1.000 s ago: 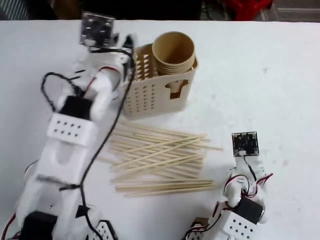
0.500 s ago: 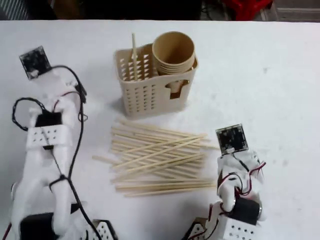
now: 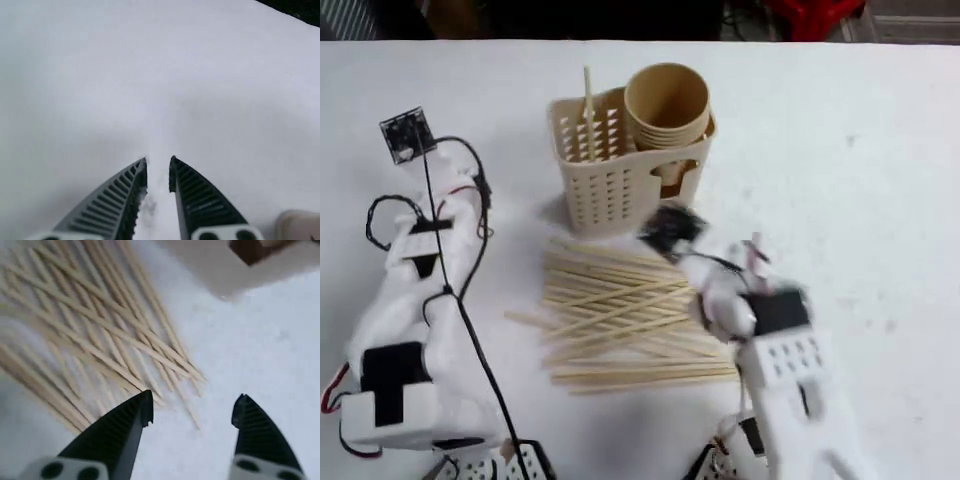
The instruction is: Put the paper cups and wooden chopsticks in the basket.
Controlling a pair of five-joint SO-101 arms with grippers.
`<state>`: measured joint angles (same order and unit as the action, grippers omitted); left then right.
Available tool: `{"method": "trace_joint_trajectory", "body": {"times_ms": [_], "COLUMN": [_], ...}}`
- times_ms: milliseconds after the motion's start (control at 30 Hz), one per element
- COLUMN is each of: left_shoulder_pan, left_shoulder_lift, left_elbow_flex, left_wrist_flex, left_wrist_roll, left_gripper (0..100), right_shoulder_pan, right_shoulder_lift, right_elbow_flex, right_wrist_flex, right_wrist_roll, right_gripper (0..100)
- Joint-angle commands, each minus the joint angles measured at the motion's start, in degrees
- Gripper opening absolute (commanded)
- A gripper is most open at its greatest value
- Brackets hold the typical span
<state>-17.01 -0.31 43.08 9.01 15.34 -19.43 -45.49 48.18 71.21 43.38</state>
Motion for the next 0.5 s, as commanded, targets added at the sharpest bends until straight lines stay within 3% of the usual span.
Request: {"method": "trace_joint_trajectory", "body": {"times_ms": [0,167,467], "left_shoulder_pan": [-1.1,-1.0,-0.7], "left_shoulder_lift": [1.3,1.5,1.5], "left_elbow_flex": [-4.0,-4.0,-4.0], "left_wrist_flex": [-1.4,-1.4,-1.4], "left_wrist_roll": [-0.7,-0.7,-0.8], "left_gripper": [9,9,9], "right_shoulder_pan": [-7.3,-13.2,-13.4], "right_shoulder_lift": [10.1,20.3,31.7], "right_elbow_flex": [-6.6,-7.5,-5.5], "right_wrist_flex": [0.1,-1.5,-8.7], "right_wrist_roll": [3.8,15.0,24.9], "right_gripper": [27.2,27.2,19.0]}}
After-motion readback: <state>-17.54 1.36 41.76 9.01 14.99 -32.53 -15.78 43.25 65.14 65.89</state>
